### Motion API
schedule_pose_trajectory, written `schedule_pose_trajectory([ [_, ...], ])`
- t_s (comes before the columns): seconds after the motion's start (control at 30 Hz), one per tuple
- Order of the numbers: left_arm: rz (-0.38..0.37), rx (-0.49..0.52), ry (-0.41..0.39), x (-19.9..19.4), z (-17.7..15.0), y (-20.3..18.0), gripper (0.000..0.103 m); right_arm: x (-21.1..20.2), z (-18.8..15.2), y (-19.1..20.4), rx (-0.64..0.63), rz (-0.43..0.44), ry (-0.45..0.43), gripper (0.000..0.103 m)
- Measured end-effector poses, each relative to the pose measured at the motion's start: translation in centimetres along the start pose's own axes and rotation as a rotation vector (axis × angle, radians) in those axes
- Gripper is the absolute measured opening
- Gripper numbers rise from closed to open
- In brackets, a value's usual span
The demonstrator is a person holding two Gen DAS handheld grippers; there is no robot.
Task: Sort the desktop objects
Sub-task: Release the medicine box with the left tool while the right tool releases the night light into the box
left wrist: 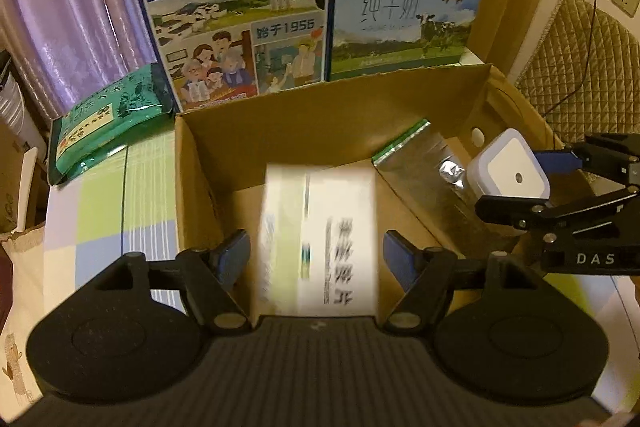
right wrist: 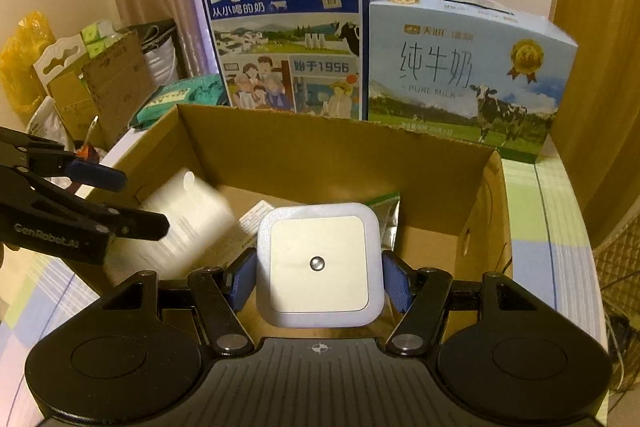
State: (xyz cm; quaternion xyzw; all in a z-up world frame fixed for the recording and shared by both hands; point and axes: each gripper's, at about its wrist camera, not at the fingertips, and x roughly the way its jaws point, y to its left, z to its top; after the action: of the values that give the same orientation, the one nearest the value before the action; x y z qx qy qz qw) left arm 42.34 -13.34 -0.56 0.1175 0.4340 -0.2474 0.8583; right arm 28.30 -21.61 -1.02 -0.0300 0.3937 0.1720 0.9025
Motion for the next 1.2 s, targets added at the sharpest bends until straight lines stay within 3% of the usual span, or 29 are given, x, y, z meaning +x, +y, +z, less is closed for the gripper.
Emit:
schedule_pose_trajectory([
  [0.4,-0.01,-0.024,-0.061,-2.5,-1.2,0.7,0.07,0.4,0.3,0.3,0.04,0.04,-0.027,0.063],
  [0.53,-0.018,-0.027,-0.079,-3.5,-1.6,0.7,0.07,-0.3,0.6,0.0,0.049,0.015,-0.078,0.073],
  [1.2,-0.015,-0.08,-0.11,-10.6,-6.8,-0.2,0.072,-8.7,-3.3,1.1,0.006,-0.03,-0.091,0.084],
])
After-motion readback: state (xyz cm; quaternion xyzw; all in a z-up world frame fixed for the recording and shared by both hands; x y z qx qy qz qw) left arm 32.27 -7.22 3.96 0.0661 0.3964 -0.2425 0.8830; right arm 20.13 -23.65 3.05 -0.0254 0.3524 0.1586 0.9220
